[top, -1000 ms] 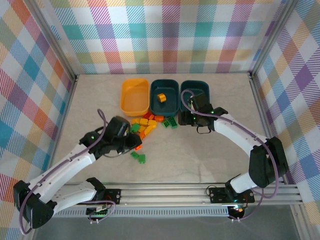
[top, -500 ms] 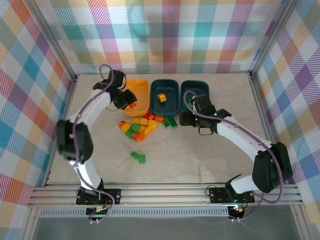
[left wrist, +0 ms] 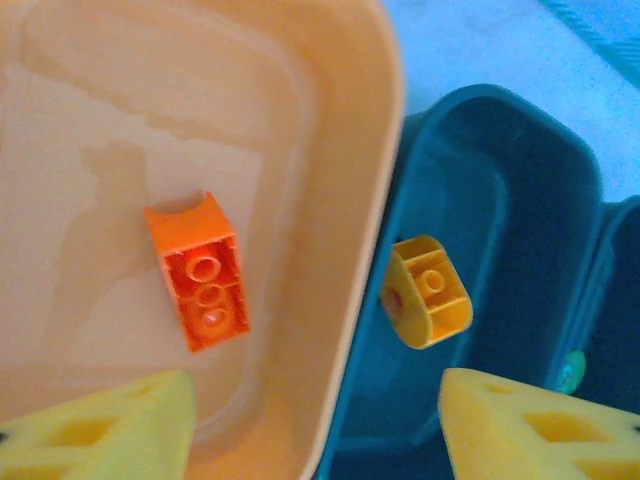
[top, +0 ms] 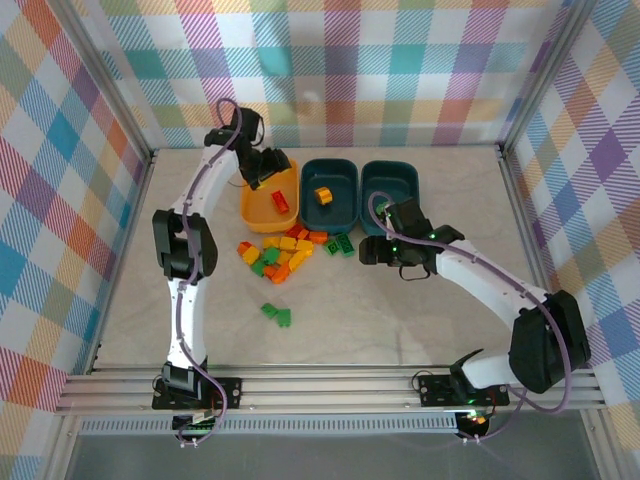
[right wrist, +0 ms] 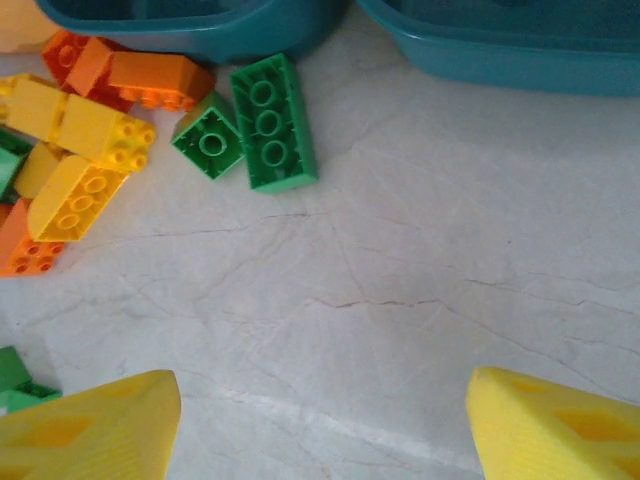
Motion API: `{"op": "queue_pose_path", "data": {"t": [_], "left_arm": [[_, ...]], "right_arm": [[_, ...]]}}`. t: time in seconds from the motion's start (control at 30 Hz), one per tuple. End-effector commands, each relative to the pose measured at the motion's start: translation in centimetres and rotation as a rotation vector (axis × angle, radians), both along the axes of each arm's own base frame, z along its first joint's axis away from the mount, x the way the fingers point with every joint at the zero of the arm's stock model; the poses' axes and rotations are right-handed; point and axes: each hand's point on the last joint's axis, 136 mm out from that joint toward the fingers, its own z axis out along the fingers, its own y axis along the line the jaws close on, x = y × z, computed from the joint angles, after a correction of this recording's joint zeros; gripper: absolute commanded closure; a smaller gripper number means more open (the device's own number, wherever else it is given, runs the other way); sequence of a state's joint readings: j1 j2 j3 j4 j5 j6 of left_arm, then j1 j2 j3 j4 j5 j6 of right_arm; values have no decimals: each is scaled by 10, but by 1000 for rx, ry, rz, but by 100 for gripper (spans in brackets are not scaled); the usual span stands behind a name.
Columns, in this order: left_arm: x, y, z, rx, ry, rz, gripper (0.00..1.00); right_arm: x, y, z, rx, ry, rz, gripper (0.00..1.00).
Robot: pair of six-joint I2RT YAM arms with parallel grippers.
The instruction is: Sort the legos into containers by color
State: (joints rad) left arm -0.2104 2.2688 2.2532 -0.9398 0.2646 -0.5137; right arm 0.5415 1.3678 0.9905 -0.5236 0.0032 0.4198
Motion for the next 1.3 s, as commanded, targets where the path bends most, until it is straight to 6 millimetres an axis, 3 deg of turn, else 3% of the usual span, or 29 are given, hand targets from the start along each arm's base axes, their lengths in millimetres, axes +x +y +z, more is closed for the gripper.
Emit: {"op": "queue_pose_path", "data": {"t": [0.0,0.13,0.23,0.37,0.5,0.63,0.8,1.1,1.27], "left_arm": [[-14,6,30,-11,-13,-2,28],[-41,7,45,-43,-43,-6,27],[-84,23,41,-38,-83,41,19],[-163,59,-1,-24,-38,180,7],[-241,93,-54,-9,48,335,3],[-289,109,-72,3,62,390,1],[-311,112,-74,-29,32,423,0],[-318,104,-82,-99,56,443,0],[-319,105,-80,-90,58,435,0]], "right_arm": [[-5,20,29,45,-39,31,25],[-19,54,28,41,-37,101,25],[-43,97,10,21,-2,209,25],[-84,154,-27,-92,31,427,24],[-113,189,-58,-155,121,505,23],[-136,213,-73,-126,176,556,23],[-152,224,-93,-161,232,598,20],[-127,228,-108,-250,195,513,18],[-118,223,-114,-270,184,473,27]]}}
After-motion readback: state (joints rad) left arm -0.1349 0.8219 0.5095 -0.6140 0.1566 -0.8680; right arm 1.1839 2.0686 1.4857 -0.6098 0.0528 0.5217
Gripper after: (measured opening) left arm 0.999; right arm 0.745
